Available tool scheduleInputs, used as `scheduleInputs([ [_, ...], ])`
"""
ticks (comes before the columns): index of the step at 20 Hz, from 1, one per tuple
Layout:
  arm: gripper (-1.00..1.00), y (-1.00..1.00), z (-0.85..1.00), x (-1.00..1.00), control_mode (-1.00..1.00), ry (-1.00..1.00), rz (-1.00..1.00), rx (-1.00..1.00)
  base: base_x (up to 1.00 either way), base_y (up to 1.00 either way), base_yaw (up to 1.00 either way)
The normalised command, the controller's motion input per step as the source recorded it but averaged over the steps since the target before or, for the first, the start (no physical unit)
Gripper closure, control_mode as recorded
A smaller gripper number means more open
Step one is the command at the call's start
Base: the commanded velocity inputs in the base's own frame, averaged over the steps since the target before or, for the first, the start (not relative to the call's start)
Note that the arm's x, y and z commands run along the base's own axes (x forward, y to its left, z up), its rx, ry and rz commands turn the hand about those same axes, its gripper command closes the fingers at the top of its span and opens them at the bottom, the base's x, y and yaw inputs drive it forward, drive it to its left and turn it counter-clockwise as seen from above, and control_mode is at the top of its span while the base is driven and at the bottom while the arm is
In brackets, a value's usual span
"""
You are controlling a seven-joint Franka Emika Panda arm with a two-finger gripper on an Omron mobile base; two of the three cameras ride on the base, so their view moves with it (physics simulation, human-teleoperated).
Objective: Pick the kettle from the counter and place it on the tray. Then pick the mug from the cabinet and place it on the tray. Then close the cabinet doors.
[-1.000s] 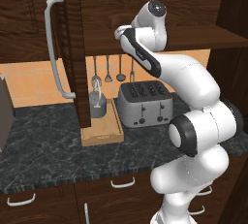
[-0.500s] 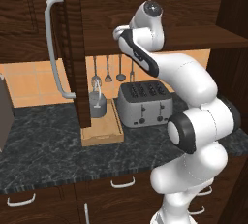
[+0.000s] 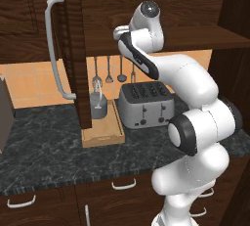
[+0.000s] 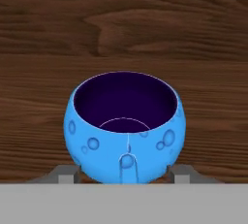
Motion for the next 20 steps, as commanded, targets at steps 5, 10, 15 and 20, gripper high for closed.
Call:
scheduleInputs([
  [5, 1.0, 0.0, -0.01, 0.0, -1.0, 0.0, 0.0, 0.0, 0.0, 0.0, 0.0],
  [10, 1.0, 0.0, -0.01, -0.01, -1.0, 0.0, 0.0, 0.0, 0.0, 0.0, 0.0],
  [15, 1.0, 0.0, 0.0, -0.82, -1.0, -0.14, 0.05, 0.01, 0.0, 0.0, 0.0],
  [20, 1.0, 0.0, 0.0, -1.0, -1.0, -0.12, 0.13, 0.06, 0.0, 0.0, 0.0],
])
